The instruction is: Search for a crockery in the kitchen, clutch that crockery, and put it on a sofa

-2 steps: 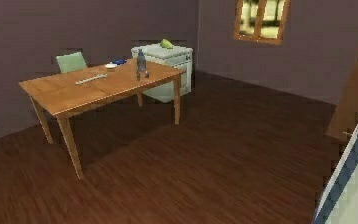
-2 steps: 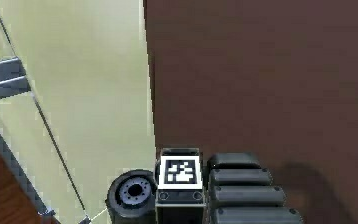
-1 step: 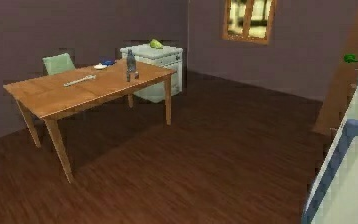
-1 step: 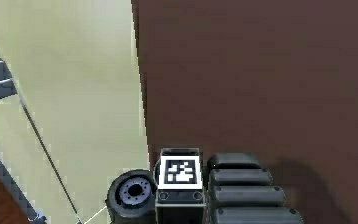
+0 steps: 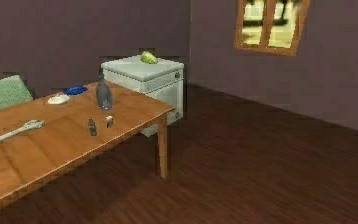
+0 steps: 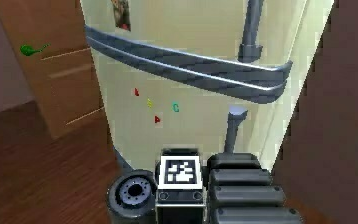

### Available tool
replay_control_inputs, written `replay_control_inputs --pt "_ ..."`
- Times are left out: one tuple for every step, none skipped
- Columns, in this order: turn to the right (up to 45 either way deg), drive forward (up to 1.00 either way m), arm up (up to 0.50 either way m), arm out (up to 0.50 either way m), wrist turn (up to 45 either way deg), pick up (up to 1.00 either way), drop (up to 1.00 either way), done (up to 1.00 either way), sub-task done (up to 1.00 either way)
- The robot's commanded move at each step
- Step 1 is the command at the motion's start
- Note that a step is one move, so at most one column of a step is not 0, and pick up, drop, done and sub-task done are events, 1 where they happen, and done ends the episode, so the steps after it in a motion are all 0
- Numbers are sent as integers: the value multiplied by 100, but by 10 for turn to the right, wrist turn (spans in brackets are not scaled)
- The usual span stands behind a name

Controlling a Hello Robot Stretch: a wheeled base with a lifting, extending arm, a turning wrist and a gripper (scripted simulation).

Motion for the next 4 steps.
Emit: replay_control_inputs --pt "390 0 0 0 0 0 0 0 0" --pt "0 100 0 0 0 0 0 0 0" --pt "0 95 0 0 0 0 0 0 0" --pt "300 0 0 0 0 0 0 0 0"
